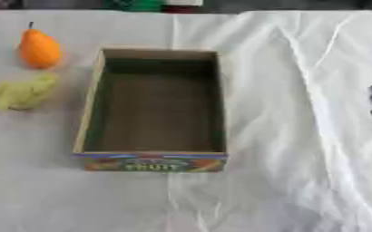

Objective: Pick up objects on the table and place them in the box.

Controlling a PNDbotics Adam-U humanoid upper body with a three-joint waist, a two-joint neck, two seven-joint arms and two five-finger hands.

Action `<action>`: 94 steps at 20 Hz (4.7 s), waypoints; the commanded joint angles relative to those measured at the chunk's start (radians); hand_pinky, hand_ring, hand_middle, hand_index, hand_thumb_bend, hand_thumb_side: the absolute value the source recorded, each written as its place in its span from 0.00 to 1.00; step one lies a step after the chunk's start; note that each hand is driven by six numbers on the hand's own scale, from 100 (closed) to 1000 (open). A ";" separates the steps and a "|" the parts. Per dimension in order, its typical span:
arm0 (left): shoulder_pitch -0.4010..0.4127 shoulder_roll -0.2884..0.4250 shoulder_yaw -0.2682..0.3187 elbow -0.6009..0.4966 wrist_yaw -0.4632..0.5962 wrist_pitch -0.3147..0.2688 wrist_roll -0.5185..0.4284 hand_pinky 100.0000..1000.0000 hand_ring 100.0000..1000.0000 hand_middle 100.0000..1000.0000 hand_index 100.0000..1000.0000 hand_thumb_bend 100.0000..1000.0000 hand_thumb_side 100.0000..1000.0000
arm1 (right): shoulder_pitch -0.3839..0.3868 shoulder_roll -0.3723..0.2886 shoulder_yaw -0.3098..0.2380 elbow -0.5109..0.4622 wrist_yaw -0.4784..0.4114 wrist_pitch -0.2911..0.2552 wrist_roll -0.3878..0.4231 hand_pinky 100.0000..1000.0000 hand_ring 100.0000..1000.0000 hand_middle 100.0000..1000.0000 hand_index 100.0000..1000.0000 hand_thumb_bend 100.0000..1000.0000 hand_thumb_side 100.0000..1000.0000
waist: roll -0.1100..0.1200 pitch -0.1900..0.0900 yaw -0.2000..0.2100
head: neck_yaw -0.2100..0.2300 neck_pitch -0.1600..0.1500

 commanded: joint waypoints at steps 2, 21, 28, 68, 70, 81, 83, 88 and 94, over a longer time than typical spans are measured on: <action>-0.008 0.010 0.012 -0.017 -0.001 0.001 0.002 0.37 0.57 0.54 0.74 0.00 1.00 | -0.007 -0.026 -0.012 -0.019 -0.001 -0.001 0.001 0.58 0.62 0.50 0.65 0.00 0.55 | 0.002 -0.018 0.000 | 0.001 -0.007; -0.006 0.250 -0.006 -0.017 -0.229 0.144 -0.057 0.34 0.56 0.55 0.79 0.00 0.92 | -0.001 -0.040 -0.012 -0.019 0.000 -0.003 0.001 0.58 0.62 0.50 0.65 0.00 0.55 | 0.012 -0.026 -0.001 | -0.003 -0.009; -0.025 0.398 -0.064 -0.017 -0.406 0.337 -0.285 0.36 0.58 0.60 0.84 0.00 0.91 | -0.002 -0.045 -0.009 -0.019 0.000 -0.003 0.004 0.58 0.62 0.50 0.65 0.00 0.55 | 0.016 -0.030 -0.007 | 0.002 -0.013; -0.247 0.508 -0.295 0.171 -0.736 0.348 -1.348 0.64 0.80 0.83 0.98 0.67 0.88 | 0.000 -0.044 0.003 -0.019 -0.010 0.003 0.024 0.58 0.62 0.50 0.65 0.00 0.56 | 0.015 -0.035 -0.015 | 0.000 -0.036; -0.254 0.500 -0.300 0.191 -0.719 0.348 -1.346 0.64 0.80 0.83 0.98 0.67 0.88 | 0.001 -0.043 0.003 -0.019 -0.010 0.003 0.024 0.58 0.62 0.50 0.65 0.00 0.56 | 0.014 -0.035 -0.015 | 0.000 -0.036; -0.298 0.442 -0.349 0.340 -0.769 0.310 -1.350 0.65 0.83 0.86 0.99 0.71 0.78 | 0.003 -0.039 0.006 -0.019 -0.014 0.005 0.028 0.58 0.62 0.50 0.65 0.00 0.56 | 0.015 -0.031 -0.020 | 0.013 -0.035; -0.307 0.431 -0.357 0.373 -0.792 0.301 -1.344 0.65 0.83 0.86 0.99 0.66 0.71 | 0.004 -0.038 0.007 -0.019 -0.014 0.006 0.029 0.58 0.62 0.50 0.65 0.00 0.56 | 0.015 -0.030 -0.022 | 0.015 -0.033; -0.326 0.399 -0.369 0.455 -0.830 0.282 -1.328 0.65 0.82 0.86 0.98 0.56 0.64 | 0.005 -0.037 0.008 -0.019 -0.016 0.006 0.031 0.58 0.62 0.49 0.65 0.00 0.56 | 0.015 -0.028 -0.023 | 0.019 -0.030; -0.344 0.370 -0.370 0.534 -0.865 0.273 -1.308 0.64 0.83 0.86 0.97 0.49 0.63 | 0.004 -0.034 0.010 -0.019 -0.018 0.006 0.033 0.58 0.62 0.49 0.65 0.00 0.56 | 0.014 -0.027 -0.025 | 0.025 -0.032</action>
